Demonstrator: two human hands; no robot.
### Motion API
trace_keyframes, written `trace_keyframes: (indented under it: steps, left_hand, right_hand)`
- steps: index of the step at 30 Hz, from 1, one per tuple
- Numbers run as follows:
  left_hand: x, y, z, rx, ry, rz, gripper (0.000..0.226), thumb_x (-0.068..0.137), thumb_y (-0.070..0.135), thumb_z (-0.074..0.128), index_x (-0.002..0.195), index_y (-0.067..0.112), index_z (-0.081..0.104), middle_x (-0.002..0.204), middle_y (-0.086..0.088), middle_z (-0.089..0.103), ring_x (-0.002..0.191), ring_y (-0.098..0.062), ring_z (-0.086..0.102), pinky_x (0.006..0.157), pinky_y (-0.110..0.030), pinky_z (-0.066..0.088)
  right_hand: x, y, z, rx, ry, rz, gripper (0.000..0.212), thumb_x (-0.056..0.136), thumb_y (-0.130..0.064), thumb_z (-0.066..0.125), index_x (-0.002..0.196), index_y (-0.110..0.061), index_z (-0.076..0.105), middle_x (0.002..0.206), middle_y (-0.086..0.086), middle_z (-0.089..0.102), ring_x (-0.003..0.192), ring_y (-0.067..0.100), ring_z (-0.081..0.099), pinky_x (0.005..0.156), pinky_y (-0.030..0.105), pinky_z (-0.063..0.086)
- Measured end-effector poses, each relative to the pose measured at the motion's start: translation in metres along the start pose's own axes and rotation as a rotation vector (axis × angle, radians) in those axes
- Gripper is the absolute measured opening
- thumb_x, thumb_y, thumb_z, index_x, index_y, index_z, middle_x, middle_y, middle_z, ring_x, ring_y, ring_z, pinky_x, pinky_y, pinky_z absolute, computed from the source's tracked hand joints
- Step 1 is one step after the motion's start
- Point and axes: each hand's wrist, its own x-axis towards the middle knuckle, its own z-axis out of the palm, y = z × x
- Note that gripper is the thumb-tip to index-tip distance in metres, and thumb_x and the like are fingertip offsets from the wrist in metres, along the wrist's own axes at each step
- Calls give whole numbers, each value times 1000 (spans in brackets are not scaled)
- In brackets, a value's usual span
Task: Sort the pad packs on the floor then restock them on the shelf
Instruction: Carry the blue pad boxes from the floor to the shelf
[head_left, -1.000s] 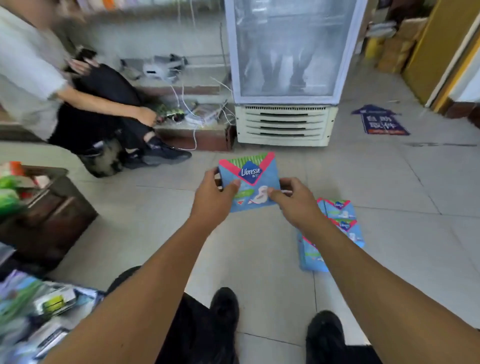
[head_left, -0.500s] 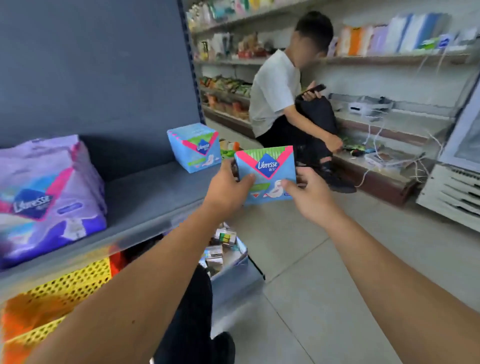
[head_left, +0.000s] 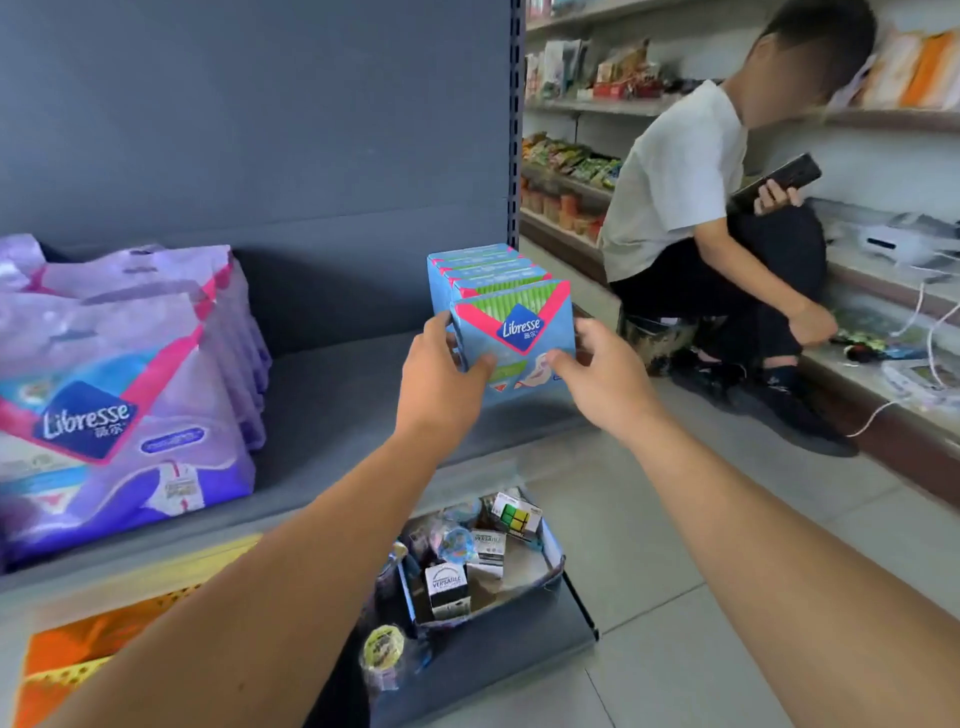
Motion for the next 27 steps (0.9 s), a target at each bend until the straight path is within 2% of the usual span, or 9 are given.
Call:
trace_keyframes:
  steps: [5,7,9,11,14,18,22,25,27]
  left_hand:
    - [24,-11,31,4,55,-41,58,86,22,73,136,26,43,119,5,57,96,-7,59,72,-16,44]
    - [28,-13,36,24,86,-33,58,87,21,71,138,29,42,122,6,55,104,-8,57,78,-19,43]
    - [28,-15,38,58,123,-3,58,88,18,68,139,29,42,125,6,53,111,-8,54,86,-23,45]
    - [29,-17,39,71,164,16,57,88,14,66,138,29,42,127,7,51,113,-7,54,90,-23,46]
    - [29,-18,39,79,191,-10,56,88,13,66,136,28,42,129,6,50,109,-5,52,87,-21,44]
    - [27,-17,42,154,95,-72,55,89,18,64,138,30,40,123,6,57,103,-16,57,79,-27,47]
    - [28,-15,41,235,45,-144,46,94,21,58,136,25,42,115,1,65,93,-21,60,71,-27,44]
    - [29,-10,40,255,13,-177,35,96,21,53,129,18,45,117,-3,63,90,-20,55,71,-27,42]
    - [30,-8,40,257,-6,-186,33,97,21,51,129,16,45,118,-5,62,89,-20,54,71,-28,42]
  right_hand:
    - [43,27,4,-12,-45,-8,32,88,-28,65,119,-26,58,109,-10,68,96,13,64,76,25,48]
    - [49,35,7,-5,-55,-24,29,89,-26,66,117,-24,59,107,-12,67,93,9,63,66,8,41]
    - [53,40,13,19,-47,-53,23,89,-25,67,111,-22,58,104,-12,67,92,7,63,61,4,38]
    - [55,42,18,43,-41,-85,22,89,-24,68,109,-21,57,103,-11,66,94,9,63,64,6,38]
    - [57,39,25,52,-41,-107,26,90,-23,67,113,-16,57,104,-8,63,94,13,60,62,4,36]
    - [58,36,26,25,-72,-154,44,93,-22,63,133,-15,47,124,-2,57,113,17,53,66,10,30]
    - [59,36,24,-7,-183,-135,43,98,-25,55,139,-19,44,130,-3,58,120,19,51,73,18,30]
    - [59,33,22,-1,-187,-113,38,98,-27,54,134,-18,47,131,0,58,117,19,53,73,21,33]
    - [60,32,21,-4,-199,-101,34,99,-28,53,131,-17,48,129,0,59,108,15,54,64,20,35]
